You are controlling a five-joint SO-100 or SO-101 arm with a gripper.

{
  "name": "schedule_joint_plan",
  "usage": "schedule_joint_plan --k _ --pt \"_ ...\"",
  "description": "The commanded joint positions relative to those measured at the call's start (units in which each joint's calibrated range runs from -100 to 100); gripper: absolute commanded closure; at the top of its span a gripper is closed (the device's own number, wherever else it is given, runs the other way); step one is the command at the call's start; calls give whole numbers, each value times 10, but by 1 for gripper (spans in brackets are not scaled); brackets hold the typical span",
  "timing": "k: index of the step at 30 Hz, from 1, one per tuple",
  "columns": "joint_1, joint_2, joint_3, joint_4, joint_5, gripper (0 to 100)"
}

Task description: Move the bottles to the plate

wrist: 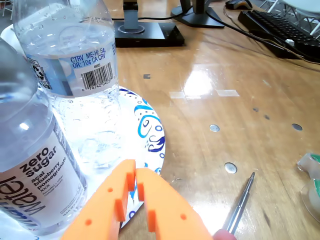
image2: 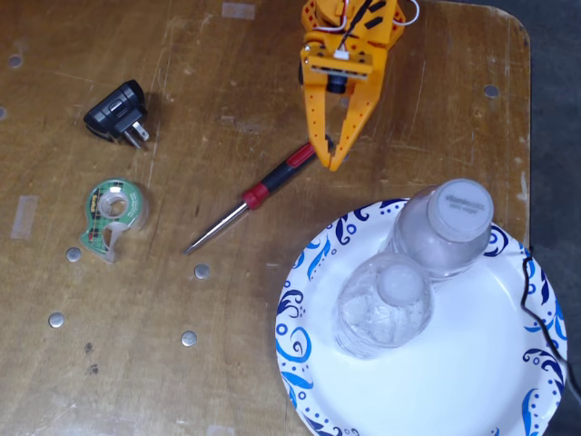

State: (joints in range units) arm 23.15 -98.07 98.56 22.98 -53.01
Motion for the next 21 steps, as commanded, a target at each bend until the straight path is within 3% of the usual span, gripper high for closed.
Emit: schedule_joint_plan --k 1,21 --pt "4 -7 4 -1 1 99" --pt "-5 -7 4 4 -1 99"
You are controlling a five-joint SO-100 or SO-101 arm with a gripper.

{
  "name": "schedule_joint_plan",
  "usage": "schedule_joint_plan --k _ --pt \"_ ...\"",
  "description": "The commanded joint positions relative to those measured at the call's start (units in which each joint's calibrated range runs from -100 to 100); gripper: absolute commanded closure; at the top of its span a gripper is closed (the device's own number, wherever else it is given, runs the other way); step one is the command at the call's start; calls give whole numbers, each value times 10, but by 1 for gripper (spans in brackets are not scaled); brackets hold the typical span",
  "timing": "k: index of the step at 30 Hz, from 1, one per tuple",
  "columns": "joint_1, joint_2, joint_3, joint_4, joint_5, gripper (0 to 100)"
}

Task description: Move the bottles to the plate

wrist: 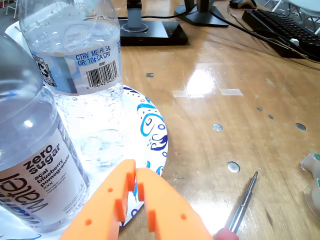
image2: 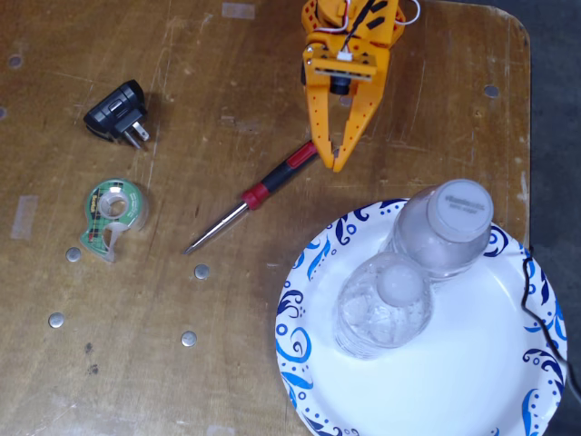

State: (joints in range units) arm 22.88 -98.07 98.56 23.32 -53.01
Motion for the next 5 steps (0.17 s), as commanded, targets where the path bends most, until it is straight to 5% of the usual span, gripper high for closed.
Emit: schedule_joint_plan --k 1,5 --pt "-2 -7 4 -1 -2 99" --pt "-2 -7 4 -7 0 99"
